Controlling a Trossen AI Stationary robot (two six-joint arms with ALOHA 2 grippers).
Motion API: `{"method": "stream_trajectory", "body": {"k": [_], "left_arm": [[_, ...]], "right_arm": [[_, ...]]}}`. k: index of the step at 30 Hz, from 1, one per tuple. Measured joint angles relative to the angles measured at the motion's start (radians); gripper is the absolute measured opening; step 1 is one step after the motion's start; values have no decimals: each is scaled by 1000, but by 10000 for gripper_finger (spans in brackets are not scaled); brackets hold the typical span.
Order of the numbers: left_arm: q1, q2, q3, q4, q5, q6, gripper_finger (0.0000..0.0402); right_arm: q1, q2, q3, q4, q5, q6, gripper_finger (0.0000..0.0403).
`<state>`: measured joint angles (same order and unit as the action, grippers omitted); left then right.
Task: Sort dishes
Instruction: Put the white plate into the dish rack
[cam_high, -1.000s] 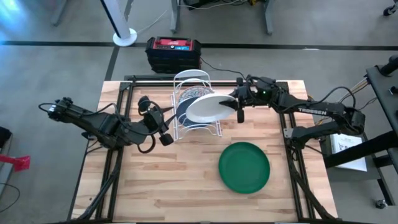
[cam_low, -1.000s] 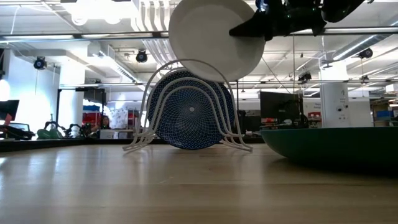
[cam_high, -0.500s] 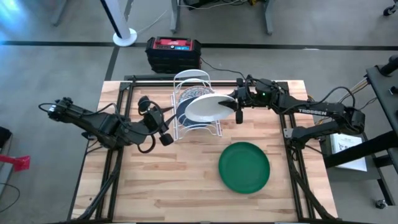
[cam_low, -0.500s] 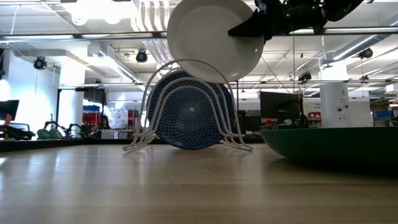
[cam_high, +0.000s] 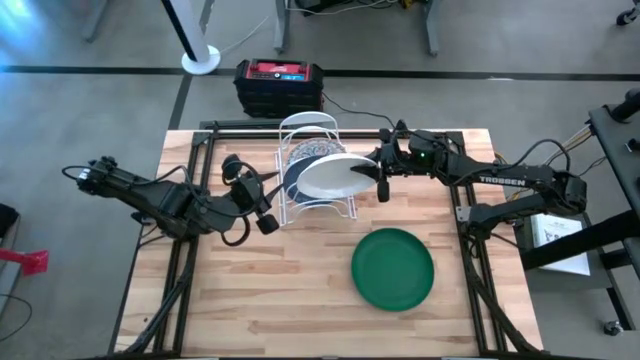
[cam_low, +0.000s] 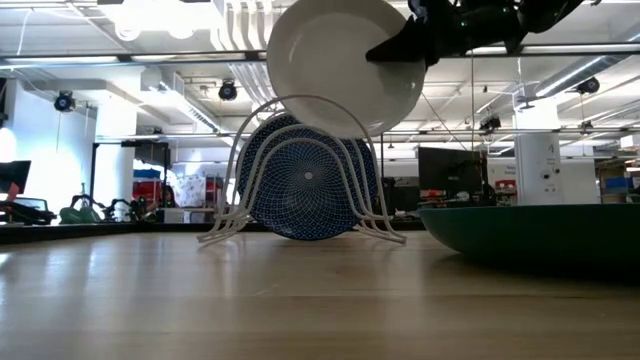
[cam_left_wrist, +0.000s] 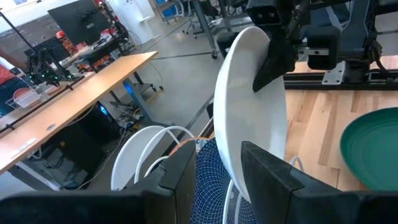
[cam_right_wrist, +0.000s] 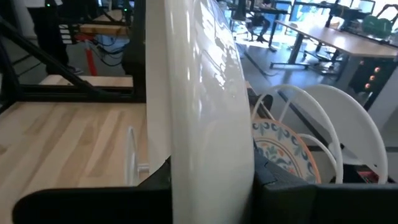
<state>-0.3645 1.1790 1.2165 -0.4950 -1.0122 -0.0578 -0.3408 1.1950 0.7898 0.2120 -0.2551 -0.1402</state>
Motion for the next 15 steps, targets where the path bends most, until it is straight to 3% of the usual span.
{"method": "stream_trajectory", "body": {"k": [15], "left_arm": [[0, 0, 0, 0, 0, -12, 116]], "right_arm": [[15, 0, -27, 1, -2, 5, 55]]}}
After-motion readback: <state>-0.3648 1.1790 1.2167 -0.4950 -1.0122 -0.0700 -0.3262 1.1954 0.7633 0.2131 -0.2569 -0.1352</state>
